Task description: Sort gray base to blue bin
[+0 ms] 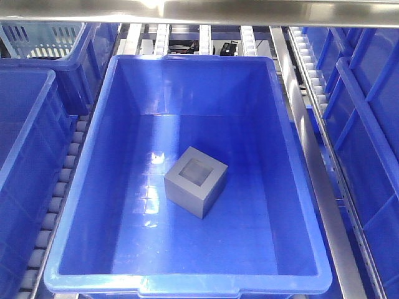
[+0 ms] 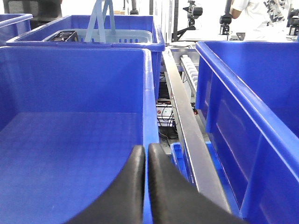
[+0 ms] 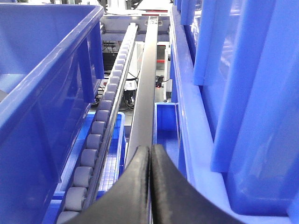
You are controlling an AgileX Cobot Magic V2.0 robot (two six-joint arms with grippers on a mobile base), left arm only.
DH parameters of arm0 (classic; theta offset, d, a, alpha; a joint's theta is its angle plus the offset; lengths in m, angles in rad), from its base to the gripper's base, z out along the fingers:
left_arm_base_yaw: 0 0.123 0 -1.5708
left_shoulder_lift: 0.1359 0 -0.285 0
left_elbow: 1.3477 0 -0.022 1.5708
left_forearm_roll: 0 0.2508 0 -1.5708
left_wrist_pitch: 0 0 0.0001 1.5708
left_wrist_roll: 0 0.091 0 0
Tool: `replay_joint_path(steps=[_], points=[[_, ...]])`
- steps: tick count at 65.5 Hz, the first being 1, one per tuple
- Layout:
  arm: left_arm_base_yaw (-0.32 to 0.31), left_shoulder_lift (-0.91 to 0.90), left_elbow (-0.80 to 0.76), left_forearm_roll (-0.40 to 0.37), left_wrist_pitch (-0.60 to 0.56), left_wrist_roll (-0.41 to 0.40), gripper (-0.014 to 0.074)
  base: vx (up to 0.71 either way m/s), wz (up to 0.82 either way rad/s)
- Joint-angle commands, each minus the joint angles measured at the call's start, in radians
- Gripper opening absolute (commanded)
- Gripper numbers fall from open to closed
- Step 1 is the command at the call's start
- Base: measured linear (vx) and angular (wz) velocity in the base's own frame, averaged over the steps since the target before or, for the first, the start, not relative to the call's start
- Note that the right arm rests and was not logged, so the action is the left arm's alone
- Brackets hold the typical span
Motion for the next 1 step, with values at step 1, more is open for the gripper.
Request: replay_joint_path(steps=[1], points=[[0.003,-0.017,0.030,-0.002,-0.067,-0.006,-0.0006,0.00,0.00]])
